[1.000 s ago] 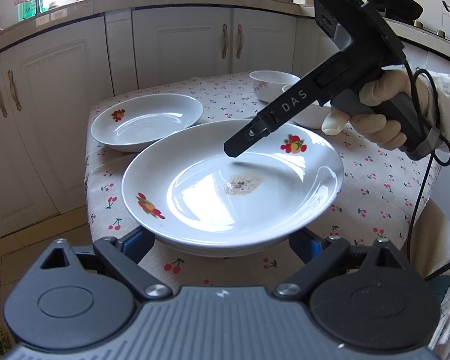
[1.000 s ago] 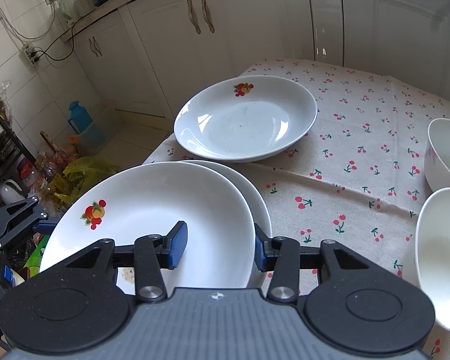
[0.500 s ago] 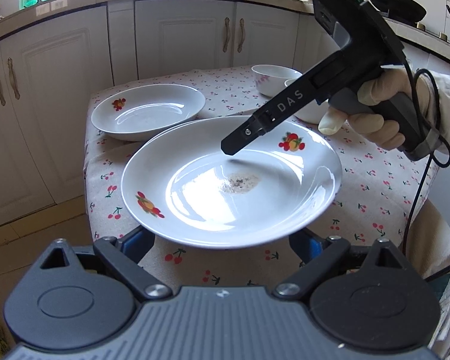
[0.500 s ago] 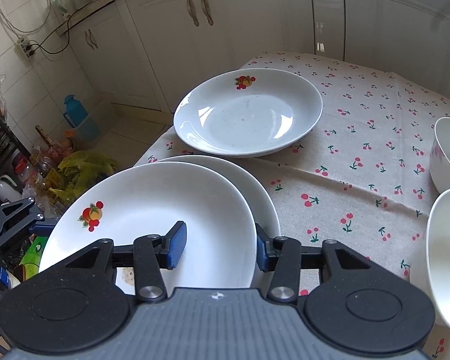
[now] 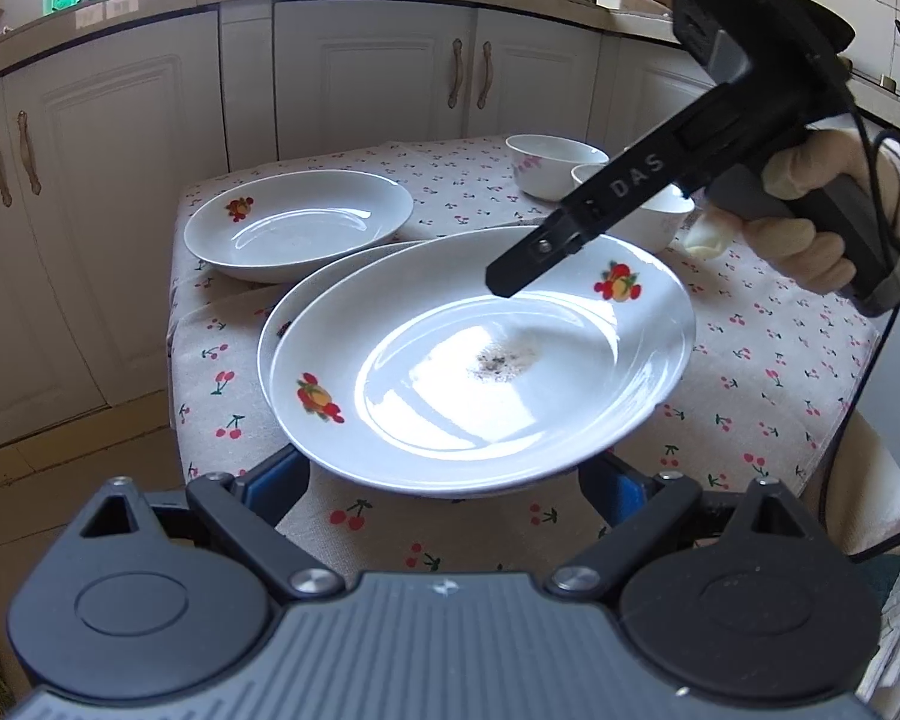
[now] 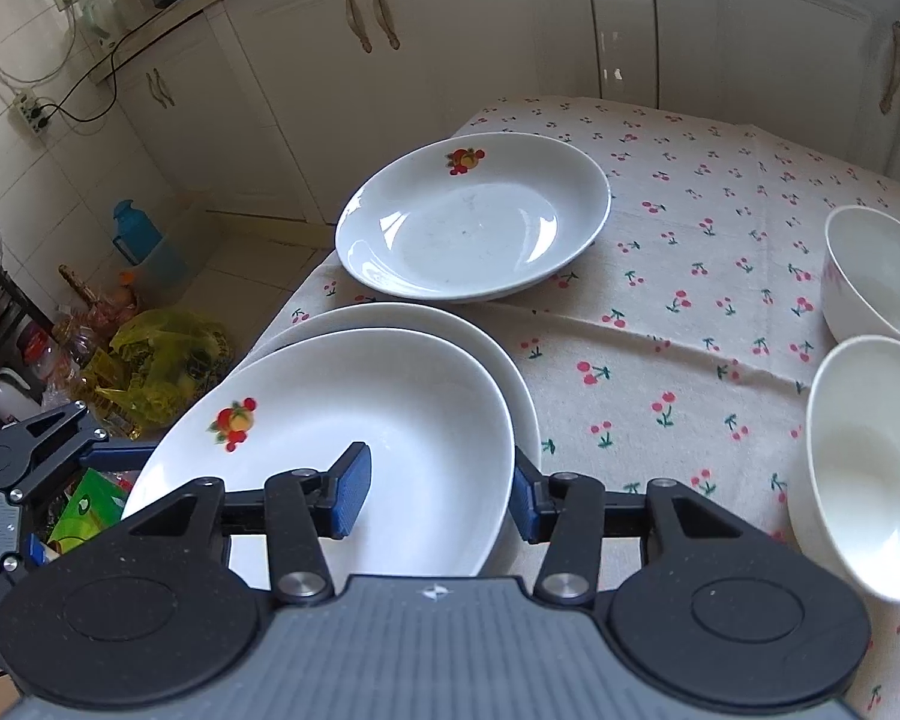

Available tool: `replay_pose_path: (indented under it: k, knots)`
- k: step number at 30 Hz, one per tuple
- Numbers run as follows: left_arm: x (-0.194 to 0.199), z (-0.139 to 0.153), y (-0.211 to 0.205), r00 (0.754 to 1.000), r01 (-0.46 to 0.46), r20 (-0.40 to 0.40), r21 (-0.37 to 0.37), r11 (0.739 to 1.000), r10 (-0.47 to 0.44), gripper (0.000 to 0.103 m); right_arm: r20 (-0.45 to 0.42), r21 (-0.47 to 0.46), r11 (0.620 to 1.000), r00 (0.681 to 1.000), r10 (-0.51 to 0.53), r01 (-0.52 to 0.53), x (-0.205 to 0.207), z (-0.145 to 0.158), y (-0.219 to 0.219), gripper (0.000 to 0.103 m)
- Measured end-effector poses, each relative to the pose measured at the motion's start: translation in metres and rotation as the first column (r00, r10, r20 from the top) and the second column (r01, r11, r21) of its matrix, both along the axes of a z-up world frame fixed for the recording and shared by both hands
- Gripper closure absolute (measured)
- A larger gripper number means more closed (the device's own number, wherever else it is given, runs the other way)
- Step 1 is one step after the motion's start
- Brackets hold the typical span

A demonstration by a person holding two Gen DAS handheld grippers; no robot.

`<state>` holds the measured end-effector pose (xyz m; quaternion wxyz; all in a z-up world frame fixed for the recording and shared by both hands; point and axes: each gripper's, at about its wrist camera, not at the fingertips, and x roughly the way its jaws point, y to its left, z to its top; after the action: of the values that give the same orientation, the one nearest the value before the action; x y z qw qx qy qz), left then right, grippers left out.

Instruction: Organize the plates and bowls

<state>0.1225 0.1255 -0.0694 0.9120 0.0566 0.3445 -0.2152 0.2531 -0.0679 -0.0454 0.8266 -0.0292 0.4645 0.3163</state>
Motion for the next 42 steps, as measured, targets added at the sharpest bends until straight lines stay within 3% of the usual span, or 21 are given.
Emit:
replay_pose_path:
  k: [16, 22, 27, 31, 38, 42]
  knots:
    - [-0.005, 0.001, -0.006, 1.0, -0.005, 0.023, 0.023, 1.0, 0.004, 0.007, 0.03, -0.052, 0.998, 0.999, -0.04, 0.041, -0.026, 0.005, -0.007, 0.042]
    - [-0.009, 0.009, -0.001, 0.998, -0.034, 0.045, -0.024, 0.999, 0.035, 0.007, 0.05, -0.043, 0.998, 0.998, -0.044, 0.046, -0.032, 0.002, -0.011, 0.04]
    - [-0.013, 0.024, 0.001, 0.994, -0.054, 0.098, -0.02, 0.998, 0.055, 0.006, 0.105, 0.004, 0.999, 0.993, -0.05, 0.049, -0.041, 0.015, -0.013, 0.008]
    - [-0.007, 0.035, 0.009, 0.99, -0.066, 0.126, -0.016, 0.998, 0.068, 0.006, 0.17, 0.025, 0.998, 0.984, -0.062, 0.058, -0.047, 0.026, -0.012, 0.003]
    - [0.029, 0.056, 0.039, 0.977, -0.099, 0.186, -0.015, 0.995, 0.1, 0.006, 0.216, 0.044, 0.998, 0.974, -0.063, 0.054, -0.035, 0.04, -0.009, 0.002]
    - [0.064, 0.057, 0.055, 0.968, -0.111, 0.229, 0.041, 0.993, 0.099, 0.006, 0.239, 0.036, 0.998, 0.969, -0.065, 0.058, -0.016, 0.047, -0.004, 0.002]
